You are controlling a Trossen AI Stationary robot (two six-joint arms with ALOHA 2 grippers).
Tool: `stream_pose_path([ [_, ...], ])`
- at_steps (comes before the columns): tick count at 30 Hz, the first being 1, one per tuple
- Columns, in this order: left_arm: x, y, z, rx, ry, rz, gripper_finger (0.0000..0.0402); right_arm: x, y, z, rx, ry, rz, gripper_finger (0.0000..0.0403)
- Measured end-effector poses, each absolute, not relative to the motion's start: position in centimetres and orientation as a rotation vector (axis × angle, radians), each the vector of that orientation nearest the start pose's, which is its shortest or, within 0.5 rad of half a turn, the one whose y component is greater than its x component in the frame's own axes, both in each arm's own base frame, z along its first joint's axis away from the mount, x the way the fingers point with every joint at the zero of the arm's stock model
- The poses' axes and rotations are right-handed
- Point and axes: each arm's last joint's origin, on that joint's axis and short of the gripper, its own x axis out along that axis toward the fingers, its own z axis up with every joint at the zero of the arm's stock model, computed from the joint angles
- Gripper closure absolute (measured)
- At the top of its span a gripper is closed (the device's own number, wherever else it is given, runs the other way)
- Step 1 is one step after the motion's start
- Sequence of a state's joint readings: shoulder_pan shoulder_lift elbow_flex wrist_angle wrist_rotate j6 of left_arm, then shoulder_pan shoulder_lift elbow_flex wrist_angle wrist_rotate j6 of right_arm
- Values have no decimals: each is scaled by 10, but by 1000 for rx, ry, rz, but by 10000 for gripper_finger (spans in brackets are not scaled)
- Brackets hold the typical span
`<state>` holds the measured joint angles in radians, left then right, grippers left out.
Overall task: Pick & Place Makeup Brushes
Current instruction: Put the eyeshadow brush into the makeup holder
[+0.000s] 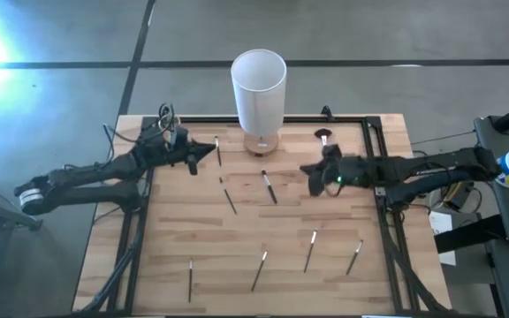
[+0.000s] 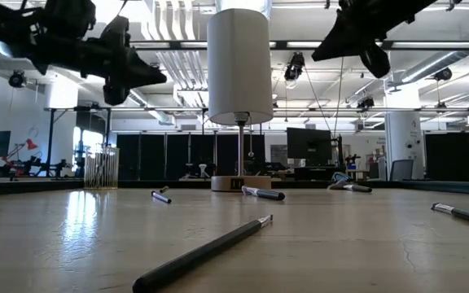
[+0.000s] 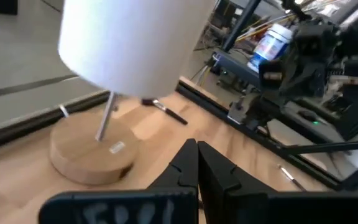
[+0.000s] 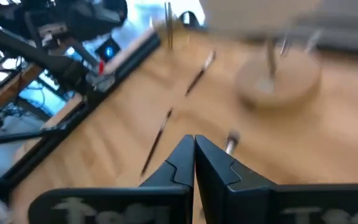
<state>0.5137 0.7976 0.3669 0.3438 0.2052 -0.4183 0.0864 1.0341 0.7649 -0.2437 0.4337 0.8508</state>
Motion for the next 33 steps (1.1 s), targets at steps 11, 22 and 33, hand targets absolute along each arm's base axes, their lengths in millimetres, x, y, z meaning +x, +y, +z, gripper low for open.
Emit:
stream_pose_path([
  [11, 154, 79, 220, -468, 22, 337, 401, 210, 94, 250, 1090, 627, -731, 394],
  [22, 154, 79, 214, -477, 44, 342, 401, 225, 130, 199, 1351, 860, -1047, 389],
  [33, 153, 78, 212, -494, 70, 340, 401, 244, 119, 169, 1367, 913, -1202, 301],
])
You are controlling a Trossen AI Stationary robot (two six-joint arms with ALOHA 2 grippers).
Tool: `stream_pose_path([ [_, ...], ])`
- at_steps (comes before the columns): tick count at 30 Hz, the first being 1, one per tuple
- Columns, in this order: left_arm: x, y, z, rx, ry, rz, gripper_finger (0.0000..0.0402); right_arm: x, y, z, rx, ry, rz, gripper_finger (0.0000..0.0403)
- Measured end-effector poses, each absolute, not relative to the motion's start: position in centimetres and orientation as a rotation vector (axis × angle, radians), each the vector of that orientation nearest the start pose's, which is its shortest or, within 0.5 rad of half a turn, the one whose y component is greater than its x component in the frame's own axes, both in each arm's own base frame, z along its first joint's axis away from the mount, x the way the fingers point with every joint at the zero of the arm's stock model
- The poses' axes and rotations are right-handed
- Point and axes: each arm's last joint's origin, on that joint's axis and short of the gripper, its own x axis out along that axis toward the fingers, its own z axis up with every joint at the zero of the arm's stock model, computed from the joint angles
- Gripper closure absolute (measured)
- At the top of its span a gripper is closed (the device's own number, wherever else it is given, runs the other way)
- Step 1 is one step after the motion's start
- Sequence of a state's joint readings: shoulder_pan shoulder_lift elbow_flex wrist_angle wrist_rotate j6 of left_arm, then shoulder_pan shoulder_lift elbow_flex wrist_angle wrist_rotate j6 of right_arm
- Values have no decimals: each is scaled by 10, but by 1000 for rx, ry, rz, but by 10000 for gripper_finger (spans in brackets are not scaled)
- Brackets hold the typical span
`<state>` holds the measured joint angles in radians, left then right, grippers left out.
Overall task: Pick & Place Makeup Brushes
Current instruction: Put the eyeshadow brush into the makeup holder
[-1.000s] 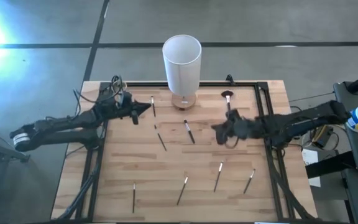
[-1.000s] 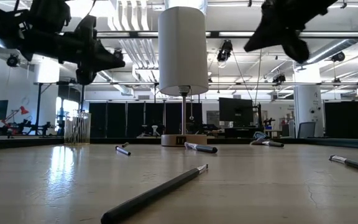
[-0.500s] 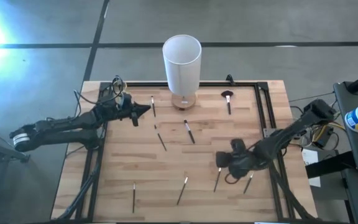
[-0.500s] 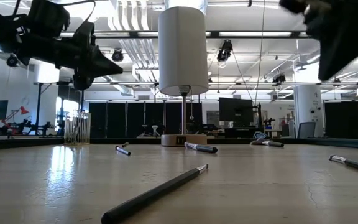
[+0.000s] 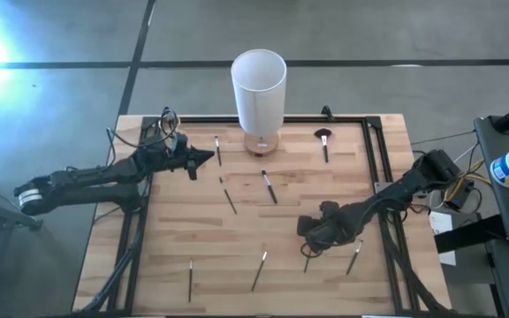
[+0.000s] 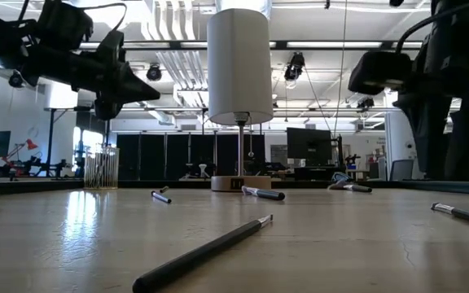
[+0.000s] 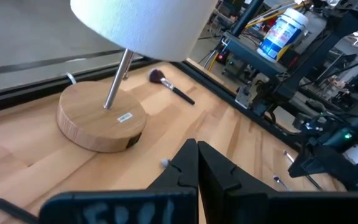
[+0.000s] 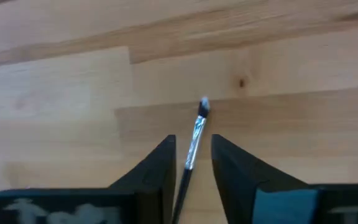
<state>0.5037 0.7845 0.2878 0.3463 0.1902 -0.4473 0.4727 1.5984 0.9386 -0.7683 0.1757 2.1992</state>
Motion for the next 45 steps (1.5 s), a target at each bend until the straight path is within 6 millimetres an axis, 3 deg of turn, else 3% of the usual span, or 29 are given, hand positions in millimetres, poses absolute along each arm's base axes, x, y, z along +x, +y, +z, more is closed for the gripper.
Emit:
stream_pose_path([
  [9, 153, 78, 208, -506, 102, 341, 401, 254, 117, 150, 1371, 925, -1237, 292],
  [16, 153, 77, 208, -509, 106, 330, 401, 257, 117, 135, 1334, 944, -1289, 314],
  [31, 153, 77, 207, -559, 115, 323, 402, 259, 114, 131, 1264, 850, -1302, 376],
  [39, 153, 77, 207, -613, 109, 321, 402, 263, 111, 136, 1187, 773, -1244, 393],
  [45, 154, 76, 210, -645, 100, 294, 402, 272, 111, 167, 1120, 646, -1119, 394],
])
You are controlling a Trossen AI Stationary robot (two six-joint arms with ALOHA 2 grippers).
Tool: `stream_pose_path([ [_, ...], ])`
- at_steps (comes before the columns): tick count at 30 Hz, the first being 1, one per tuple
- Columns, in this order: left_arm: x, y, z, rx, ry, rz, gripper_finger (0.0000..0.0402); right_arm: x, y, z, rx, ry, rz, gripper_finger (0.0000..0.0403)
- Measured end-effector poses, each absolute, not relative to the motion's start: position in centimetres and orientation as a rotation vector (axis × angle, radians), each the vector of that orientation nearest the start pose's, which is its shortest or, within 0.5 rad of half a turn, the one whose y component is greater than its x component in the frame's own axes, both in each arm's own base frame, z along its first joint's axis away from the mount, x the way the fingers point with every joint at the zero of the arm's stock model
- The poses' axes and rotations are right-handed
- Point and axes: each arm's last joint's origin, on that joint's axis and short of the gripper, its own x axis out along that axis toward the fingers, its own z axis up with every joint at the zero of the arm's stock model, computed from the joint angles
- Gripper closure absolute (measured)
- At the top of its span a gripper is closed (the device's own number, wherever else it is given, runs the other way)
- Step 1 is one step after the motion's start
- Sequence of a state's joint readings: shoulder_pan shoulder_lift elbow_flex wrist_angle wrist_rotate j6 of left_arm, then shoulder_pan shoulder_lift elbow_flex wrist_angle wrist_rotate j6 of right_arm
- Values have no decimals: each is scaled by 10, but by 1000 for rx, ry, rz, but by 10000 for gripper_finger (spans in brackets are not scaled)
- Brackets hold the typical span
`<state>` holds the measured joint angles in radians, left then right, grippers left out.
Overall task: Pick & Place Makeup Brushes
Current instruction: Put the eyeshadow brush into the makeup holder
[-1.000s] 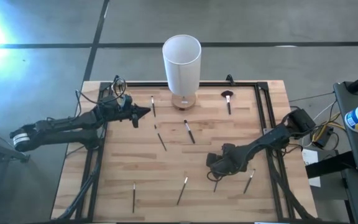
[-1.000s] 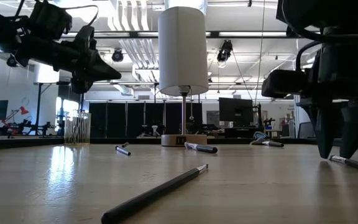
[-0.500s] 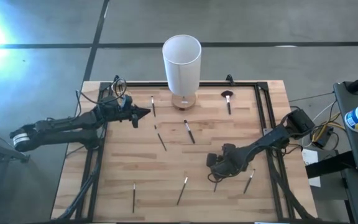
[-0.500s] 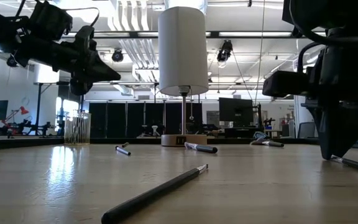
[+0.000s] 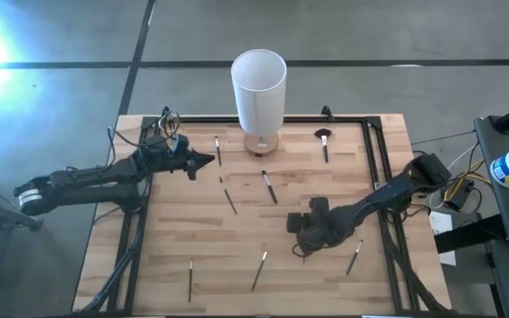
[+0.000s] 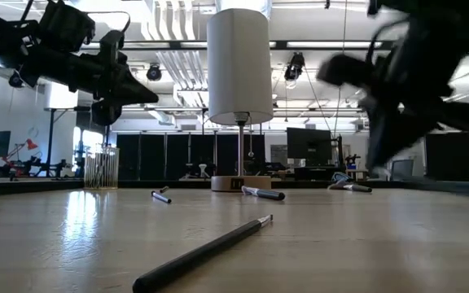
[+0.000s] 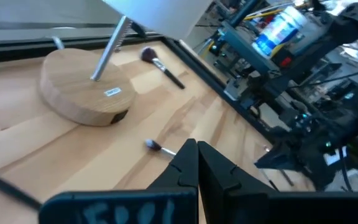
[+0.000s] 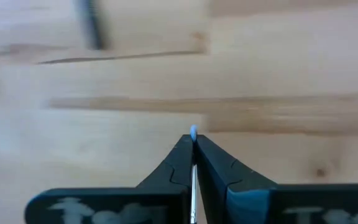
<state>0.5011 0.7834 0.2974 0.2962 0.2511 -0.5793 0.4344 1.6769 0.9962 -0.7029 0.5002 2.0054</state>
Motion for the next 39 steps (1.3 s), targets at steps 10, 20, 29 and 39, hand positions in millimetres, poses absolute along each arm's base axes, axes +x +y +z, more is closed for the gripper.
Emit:
stream_pose_path([
  [10, 160, 74, 238, -689, 27, 151, 399, 280, 68, 277, 710, 428, -818, 394],
  [20, 185, 57, 286, -621, -42, 56, 318, 273, 0, 361, 443, 71, -413, 394],
  [29, 239, 43, 339, -492, -85, 6, 287, 292, -23, 377, 345, -97, -160, 394],
  [39, 274, 47, 380, -463, -138, -62, 287, 298, -29, 391, 306, -141, -92, 394],
])
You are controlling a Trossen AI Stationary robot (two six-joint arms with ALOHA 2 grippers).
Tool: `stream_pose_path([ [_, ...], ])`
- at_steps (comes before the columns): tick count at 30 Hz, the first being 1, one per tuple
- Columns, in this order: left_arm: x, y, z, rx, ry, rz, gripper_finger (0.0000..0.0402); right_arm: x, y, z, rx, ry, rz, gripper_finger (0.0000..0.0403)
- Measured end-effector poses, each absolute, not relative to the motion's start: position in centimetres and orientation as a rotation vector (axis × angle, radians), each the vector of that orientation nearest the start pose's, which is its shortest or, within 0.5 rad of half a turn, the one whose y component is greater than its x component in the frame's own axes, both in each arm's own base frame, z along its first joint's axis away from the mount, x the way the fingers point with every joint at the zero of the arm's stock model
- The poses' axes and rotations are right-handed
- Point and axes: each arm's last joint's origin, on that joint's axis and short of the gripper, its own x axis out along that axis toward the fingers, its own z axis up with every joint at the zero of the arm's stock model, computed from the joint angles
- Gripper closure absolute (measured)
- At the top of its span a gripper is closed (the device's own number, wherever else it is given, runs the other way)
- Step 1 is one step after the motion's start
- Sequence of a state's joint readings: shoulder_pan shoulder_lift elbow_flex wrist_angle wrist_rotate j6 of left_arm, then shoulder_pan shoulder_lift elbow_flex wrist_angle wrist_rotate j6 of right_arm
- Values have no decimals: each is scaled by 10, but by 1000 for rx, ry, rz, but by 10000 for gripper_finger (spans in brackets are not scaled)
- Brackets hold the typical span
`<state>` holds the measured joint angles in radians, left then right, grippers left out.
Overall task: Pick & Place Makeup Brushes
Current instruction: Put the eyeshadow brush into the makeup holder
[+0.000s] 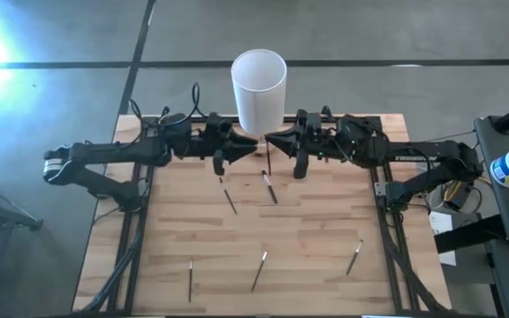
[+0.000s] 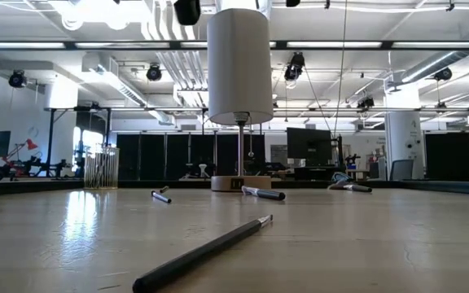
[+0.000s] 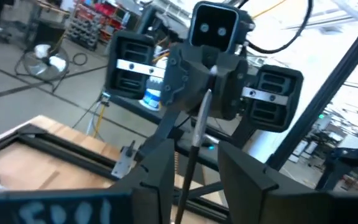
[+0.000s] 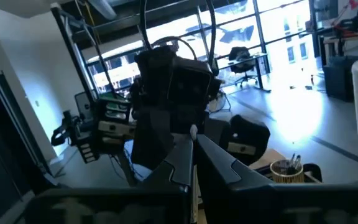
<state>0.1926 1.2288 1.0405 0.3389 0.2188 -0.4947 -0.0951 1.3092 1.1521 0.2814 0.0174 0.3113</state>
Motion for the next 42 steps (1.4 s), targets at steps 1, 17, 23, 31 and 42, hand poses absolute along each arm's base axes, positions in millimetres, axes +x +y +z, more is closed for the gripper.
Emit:
stream_pose_path([
  [1, 277, 47, 382, -460, -140, -74, 287, 296, -30, 393, 304, -148, -94, 394],
  [17, 302, 50, 394, -436, -147, -96, 287, 296, -31, 399, 303, -195, -72, 394],
  [23, 306, 51, 398, -405, -162, -101, 295, 296, -31, 399, 300, -195, -68, 394],
  [31, 305, 52, 401, -395, -168, -93, 389, 296, -32, 399, 303, -200, -79, 391],
  [42, 268, 69, 404, -343, -50, 287, 397, 286, -39, 403, 283, -184, -112, 310],
])
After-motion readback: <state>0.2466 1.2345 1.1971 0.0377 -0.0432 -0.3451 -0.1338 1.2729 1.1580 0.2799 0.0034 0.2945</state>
